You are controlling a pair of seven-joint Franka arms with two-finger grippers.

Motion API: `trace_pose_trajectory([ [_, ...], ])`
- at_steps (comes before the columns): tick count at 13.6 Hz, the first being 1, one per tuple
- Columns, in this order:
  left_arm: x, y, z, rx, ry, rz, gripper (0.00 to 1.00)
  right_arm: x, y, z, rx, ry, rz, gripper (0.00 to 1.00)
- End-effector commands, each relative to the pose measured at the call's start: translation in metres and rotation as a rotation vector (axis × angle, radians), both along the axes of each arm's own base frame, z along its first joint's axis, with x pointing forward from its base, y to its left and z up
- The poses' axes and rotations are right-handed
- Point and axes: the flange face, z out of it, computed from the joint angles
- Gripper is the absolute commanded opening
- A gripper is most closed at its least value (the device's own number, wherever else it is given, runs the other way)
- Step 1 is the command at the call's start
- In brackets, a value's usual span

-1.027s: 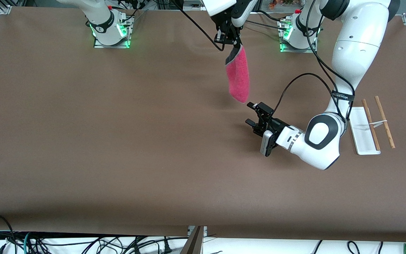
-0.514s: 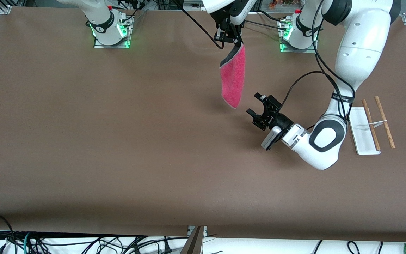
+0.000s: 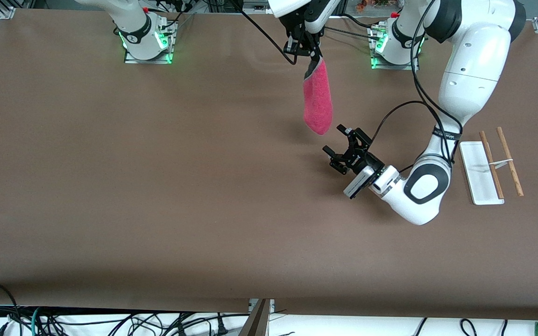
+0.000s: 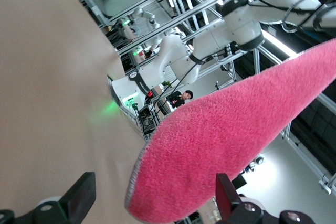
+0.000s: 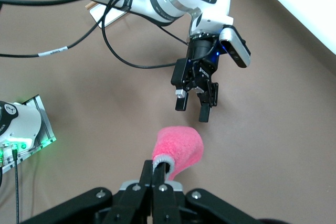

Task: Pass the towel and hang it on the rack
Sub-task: 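Hold the towel up while the left gripper approaches its hanging end, then grasp the towel with the left gripper, then open the right gripper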

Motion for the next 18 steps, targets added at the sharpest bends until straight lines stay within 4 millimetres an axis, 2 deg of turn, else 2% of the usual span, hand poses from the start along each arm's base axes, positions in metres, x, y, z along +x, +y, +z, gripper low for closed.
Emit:
trace_pose_trajectory([
  [1, -0.006, -0.016, -0.011, -0.106, -0.030, -0.018, 1.00, -0.006, 0.005, 0.011, 0.036, -0.008, -0.016, 0.00],
  [4, -0.018, -0.034, -0.012, -0.173, 0.020, -0.043, 1.00, -0.006, 0.005, 0.012, 0.042, -0.012, -0.017, 0.00],
  [5, -0.019, -0.033, -0.014, -0.179, 0.028, -0.040, 1.00, -0.006, 0.005, 0.012, 0.042, -0.012, -0.017, 0.00],
  [6, -0.018, -0.032, -0.012, -0.183, 0.028, -0.043, 0.98, -0.006, 0.005, 0.013, 0.043, -0.012, -0.018, 0.00],
  [7, -0.017, -0.031, -0.010, -0.187, 0.022, -0.042, 0.90, -0.006, 0.005, 0.013, 0.043, -0.012, -0.019, 0.00],
  [11, -0.008, -0.021, -0.007, -0.270, -0.039, 0.016, 0.13, -0.007, 0.006, 0.014, 0.046, -0.011, -0.017, 0.00],
  [12, -0.008, -0.020, -0.007, -0.270, -0.039, 0.017, 0.00, -0.006, 0.005, 0.014, 0.046, -0.011, -0.019, 0.00],
  [18, -0.010, -0.015, -0.006, -0.281, -0.042, 0.003, 0.00, -0.008, 0.006, 0.014, 0.056, 0.014, -0.067, 0.00],
])
